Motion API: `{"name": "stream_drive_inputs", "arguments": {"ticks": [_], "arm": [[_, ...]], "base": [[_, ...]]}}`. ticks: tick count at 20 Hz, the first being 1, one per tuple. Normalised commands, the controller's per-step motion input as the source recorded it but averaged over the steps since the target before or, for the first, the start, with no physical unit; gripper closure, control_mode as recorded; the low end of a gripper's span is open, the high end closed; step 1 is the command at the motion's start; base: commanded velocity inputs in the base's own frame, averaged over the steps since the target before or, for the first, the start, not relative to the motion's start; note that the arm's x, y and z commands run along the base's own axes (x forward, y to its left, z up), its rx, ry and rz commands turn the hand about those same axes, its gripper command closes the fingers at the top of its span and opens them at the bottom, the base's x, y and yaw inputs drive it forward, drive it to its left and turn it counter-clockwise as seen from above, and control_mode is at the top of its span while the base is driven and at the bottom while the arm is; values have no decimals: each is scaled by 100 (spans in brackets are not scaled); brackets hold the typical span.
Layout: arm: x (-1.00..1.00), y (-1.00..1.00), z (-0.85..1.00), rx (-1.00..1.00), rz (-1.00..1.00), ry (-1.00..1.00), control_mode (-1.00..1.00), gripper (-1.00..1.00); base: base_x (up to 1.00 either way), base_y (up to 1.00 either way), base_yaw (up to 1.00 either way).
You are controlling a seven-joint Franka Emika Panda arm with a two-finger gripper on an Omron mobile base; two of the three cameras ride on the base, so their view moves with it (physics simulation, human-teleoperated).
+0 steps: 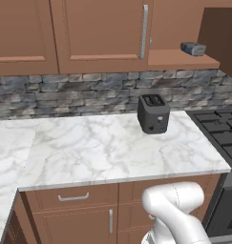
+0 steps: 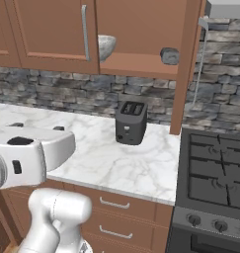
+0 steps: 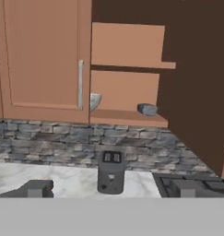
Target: Pick the mug and place it in the sink. Pick the bowl and place it in the open cabinet and then close the cabinet.
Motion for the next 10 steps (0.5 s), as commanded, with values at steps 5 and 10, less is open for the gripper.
{"name": "stream_drive_inputs", "arguments": {"ticks": [5, 10], "arm": [[-62, -52, 0, 0, 16, -8, -100, -100], [0, -72, 0, 4, 14, -2, -100, -100]], "base": [[0, 0, 0], [0, 0, 0]]}}
